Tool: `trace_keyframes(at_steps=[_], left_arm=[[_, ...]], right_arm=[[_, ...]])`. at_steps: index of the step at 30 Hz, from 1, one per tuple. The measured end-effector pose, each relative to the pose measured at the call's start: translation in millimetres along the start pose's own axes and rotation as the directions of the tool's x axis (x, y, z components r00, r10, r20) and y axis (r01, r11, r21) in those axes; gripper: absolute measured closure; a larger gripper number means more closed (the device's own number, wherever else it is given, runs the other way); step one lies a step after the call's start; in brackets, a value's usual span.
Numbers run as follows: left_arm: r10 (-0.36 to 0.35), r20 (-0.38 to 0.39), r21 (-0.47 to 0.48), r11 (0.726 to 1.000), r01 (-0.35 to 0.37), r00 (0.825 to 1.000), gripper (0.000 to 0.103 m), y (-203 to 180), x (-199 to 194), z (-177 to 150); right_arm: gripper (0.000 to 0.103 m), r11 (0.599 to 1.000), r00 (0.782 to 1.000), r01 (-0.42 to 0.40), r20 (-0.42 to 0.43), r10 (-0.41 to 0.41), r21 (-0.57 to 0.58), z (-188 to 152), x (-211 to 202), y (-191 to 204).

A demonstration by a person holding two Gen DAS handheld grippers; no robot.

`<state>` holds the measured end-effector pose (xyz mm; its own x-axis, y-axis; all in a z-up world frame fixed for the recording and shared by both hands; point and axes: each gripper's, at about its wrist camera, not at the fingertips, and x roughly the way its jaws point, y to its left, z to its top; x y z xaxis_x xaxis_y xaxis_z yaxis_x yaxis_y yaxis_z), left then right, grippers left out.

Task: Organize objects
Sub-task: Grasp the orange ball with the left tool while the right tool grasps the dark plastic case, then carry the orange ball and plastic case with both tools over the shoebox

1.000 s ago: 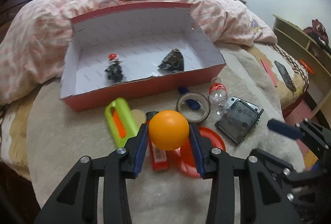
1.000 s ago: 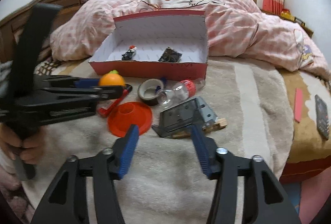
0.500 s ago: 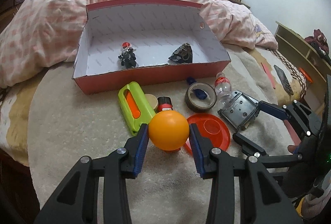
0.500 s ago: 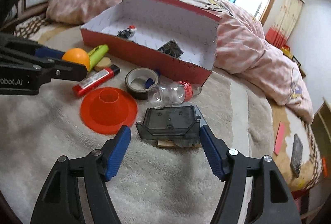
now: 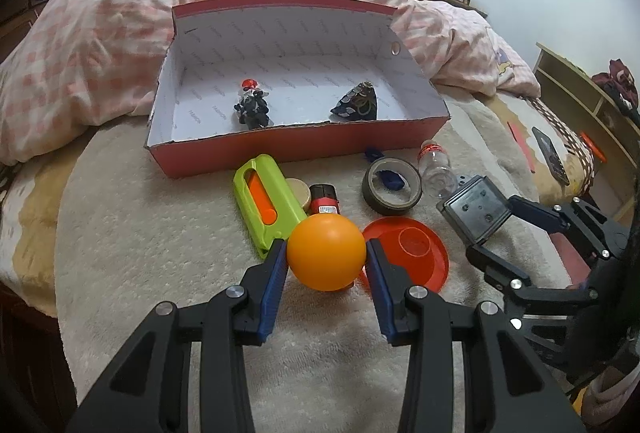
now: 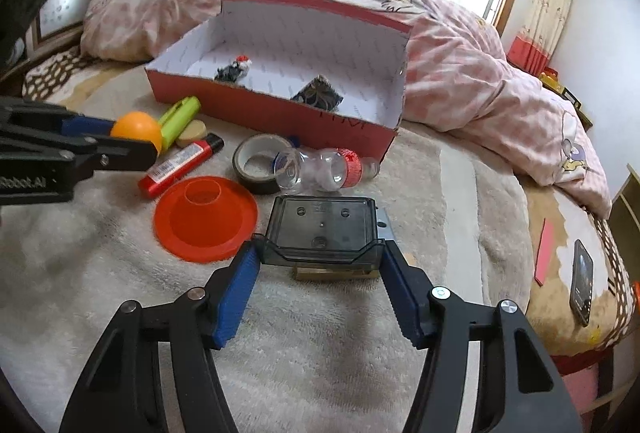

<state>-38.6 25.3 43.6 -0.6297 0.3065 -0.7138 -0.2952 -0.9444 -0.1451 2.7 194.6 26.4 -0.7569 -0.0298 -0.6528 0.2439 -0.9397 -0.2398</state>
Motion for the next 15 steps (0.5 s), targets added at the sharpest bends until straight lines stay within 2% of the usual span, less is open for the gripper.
trace_keyframes(at_steps=[11,15], left_arm=[[-0.005,0.024,-0.012,1.000,0.005,1.000,0.064,2,-11,1],[-0.008,0.039,-0.014,1.000,0.008,0.999,0.064,3,-17,1]], right_arm=[[0.040,0.995,0.993,-0.064,0.104,0.055,0.082,5,-34,-2],[0.040,0.990,0.990,-0.090,0.115,0.078,0.105,6,-39,-4]])
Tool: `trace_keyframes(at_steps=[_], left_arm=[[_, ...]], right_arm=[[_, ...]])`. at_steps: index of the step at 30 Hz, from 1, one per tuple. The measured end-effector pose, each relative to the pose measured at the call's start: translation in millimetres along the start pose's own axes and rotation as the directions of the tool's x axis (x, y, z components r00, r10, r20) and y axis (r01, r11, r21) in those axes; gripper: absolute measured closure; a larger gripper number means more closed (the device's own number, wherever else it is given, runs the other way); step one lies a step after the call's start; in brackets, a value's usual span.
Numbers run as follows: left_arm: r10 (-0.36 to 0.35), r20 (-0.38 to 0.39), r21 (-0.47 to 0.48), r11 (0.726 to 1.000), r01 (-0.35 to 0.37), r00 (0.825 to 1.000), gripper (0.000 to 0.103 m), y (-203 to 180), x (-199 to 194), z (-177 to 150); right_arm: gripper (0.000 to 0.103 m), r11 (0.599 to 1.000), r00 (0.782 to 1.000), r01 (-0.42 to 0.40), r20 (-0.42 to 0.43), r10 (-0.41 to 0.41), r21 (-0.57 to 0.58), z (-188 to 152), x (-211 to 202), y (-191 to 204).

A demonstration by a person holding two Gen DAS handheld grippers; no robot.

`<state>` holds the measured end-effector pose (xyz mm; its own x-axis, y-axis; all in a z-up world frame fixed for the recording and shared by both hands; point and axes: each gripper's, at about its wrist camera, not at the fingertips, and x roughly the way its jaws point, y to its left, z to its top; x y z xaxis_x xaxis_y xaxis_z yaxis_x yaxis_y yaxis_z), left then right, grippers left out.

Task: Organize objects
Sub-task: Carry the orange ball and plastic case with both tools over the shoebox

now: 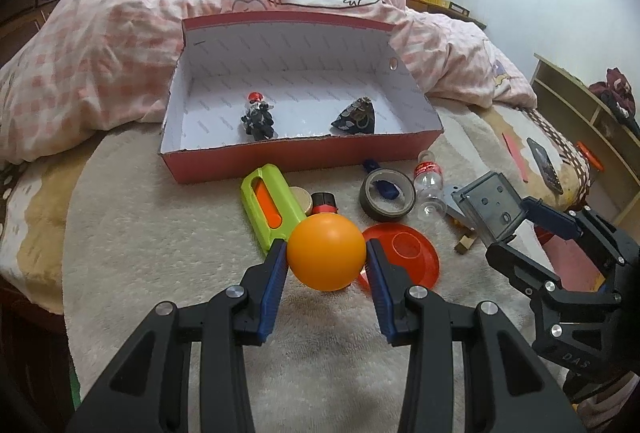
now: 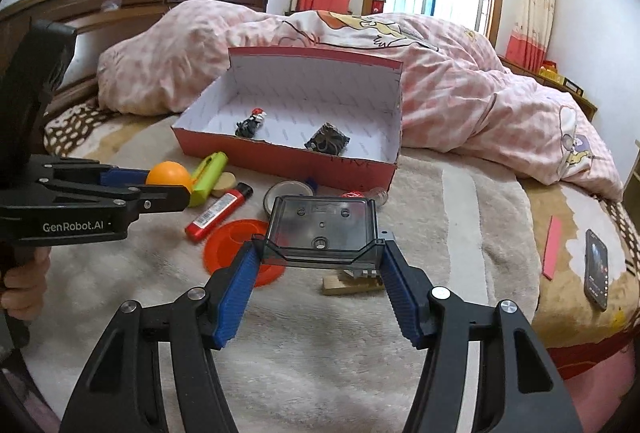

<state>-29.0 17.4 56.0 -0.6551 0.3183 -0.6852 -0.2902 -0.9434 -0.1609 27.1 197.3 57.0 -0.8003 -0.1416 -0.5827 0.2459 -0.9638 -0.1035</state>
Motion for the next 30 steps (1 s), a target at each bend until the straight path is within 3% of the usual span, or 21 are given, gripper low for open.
trace_keyframes(at_steps=[15,30], left_arm=[[0.004,0.033,-0.005,1.000,-0.004,0.999,0.064,4,-13,7],[0.032,0.073,0.012,0.999,-0.033,0.997,0.064,7,-16,46]], right_arm=[[0.040,0.999,0.999,-0.039,0.030,0.039,-0.019,17,-6,15],[0.040,0.995,0.995,-0.090,0.038,0.092,-0.045,46,6,24]])
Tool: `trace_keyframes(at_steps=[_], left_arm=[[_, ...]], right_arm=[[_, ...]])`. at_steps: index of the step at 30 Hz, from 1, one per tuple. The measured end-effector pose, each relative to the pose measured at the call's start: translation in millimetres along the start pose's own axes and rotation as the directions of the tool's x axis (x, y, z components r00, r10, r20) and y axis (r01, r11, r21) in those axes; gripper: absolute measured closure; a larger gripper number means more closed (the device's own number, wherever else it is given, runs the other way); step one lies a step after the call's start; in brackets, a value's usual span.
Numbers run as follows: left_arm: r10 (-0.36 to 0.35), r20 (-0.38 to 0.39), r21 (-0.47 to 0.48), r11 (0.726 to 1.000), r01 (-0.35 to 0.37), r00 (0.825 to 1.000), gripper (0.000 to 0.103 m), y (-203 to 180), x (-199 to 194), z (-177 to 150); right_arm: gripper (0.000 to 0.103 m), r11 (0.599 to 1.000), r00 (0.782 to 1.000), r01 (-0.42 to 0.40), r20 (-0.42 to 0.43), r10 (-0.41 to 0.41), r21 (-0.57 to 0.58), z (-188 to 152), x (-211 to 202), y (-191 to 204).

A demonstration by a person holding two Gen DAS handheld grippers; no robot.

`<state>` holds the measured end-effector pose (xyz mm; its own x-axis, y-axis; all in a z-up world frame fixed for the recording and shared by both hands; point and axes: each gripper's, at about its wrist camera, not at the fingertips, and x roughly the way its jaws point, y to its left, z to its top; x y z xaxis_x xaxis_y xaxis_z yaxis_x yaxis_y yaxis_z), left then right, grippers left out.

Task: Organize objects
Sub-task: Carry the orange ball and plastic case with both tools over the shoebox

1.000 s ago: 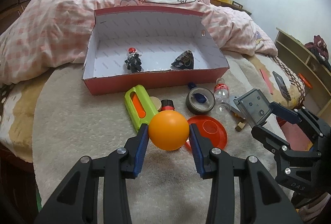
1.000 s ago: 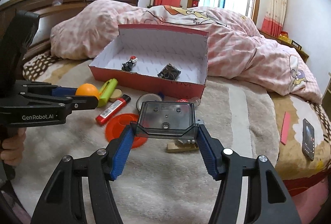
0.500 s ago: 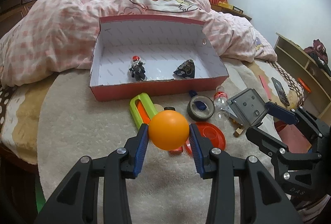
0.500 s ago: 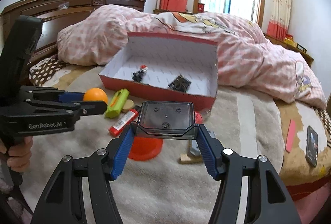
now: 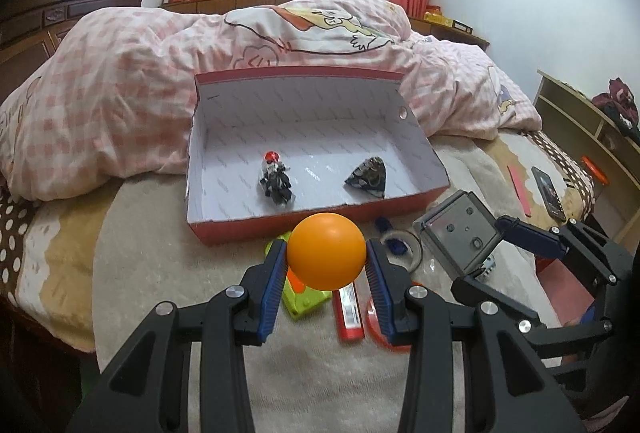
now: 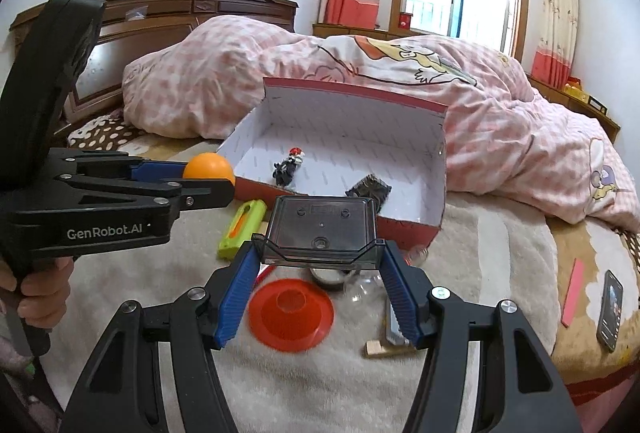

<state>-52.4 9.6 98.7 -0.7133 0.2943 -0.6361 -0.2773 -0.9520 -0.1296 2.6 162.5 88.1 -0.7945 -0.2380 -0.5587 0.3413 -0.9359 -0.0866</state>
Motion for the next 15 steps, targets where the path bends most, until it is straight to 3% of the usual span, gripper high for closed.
trace_keyframes(at_steps=[15], left_arm=[[0.031,-0.041,-0.008,0.999,-0.032,0.999,0.064,10,50,41]], right_arm=[[0.040,0.999,0.998,-0.019,-0.063,0.022,0.044,31,47,-26]])
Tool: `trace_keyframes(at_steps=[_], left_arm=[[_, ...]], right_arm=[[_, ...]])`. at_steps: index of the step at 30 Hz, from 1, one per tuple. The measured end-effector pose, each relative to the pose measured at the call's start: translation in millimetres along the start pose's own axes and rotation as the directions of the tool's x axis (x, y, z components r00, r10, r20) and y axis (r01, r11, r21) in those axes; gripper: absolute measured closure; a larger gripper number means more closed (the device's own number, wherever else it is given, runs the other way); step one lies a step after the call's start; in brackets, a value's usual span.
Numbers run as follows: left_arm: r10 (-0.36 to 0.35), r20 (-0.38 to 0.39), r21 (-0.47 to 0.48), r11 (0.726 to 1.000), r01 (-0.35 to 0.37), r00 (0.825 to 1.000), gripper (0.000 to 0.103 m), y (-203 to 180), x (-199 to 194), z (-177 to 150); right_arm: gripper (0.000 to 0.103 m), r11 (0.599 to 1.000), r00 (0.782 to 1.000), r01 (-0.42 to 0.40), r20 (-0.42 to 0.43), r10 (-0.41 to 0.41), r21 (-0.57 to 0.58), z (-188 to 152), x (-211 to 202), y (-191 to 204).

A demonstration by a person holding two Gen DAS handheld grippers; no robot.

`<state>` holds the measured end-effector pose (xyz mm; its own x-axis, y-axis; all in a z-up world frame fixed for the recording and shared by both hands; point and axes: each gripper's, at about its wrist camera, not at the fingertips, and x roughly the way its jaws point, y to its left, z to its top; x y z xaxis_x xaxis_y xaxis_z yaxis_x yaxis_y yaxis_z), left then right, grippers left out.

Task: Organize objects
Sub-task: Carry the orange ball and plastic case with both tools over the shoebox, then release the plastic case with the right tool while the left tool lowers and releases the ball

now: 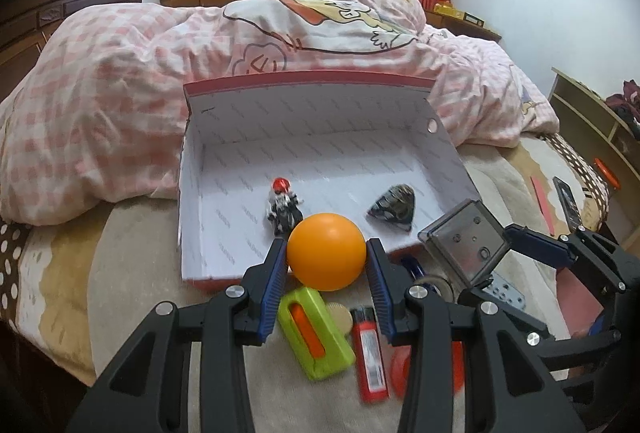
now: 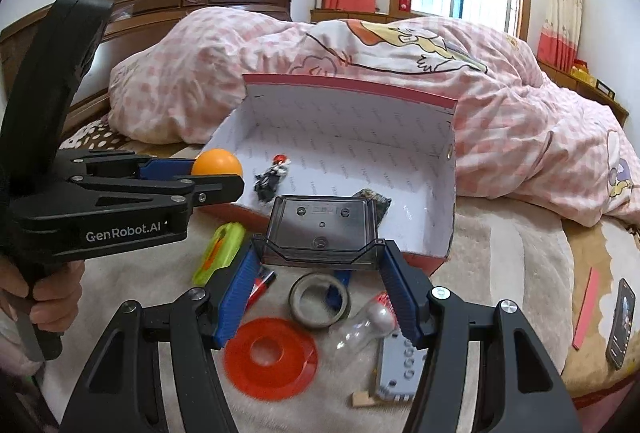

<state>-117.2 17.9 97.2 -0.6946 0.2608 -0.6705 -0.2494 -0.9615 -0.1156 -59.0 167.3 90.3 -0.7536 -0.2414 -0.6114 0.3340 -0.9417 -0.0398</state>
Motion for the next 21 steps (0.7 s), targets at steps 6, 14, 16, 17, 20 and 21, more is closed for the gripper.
trace_keyframes(at_steps=[6,14,16,17,20,21], left_arm=[[0.014,-0.019,-0.018,1.000,-0.014,1.000,0.064,6,21,14],[0.035,-0.035,-0.026,0.999,-0.035,0.999,0.064,11,48,30],[0.040,-0.037,-0.028,0.999,-0.041,0.999,0.064,13,53,32],[0.046,-0.039,-0.028,0.999,-0.047,0.998,0.064,13,56,33],[0.057,-0.044,-0.032,0.998,-0.059,0.997,0.064,16,65,34],[0.057,-0.045,-0.032,0.998,-0.059,0.997,0.064,16,67,34]], right_arm=[[0.040,0.999,1.000,0.019,-0.023,-0.018,0.033,14,21,-13],[0.040,0.995,0.999,0.038,-0.042,-0.035,0.096,28,49,-29],[0.040,0.993,0.998,0.058,-0.036,-0.054,0.105,30,54,-32],[0.040,0.992,0.998,0.062,-0.032,-0.059,0.108,31,56,-32],[0.040,0.990,0.997,0.076,-0.027,-0.073,0.118,33,63,-31],[0.040,0.989,0.997,0.082,-0.025,-0.079,0.120,34,66,-31]])
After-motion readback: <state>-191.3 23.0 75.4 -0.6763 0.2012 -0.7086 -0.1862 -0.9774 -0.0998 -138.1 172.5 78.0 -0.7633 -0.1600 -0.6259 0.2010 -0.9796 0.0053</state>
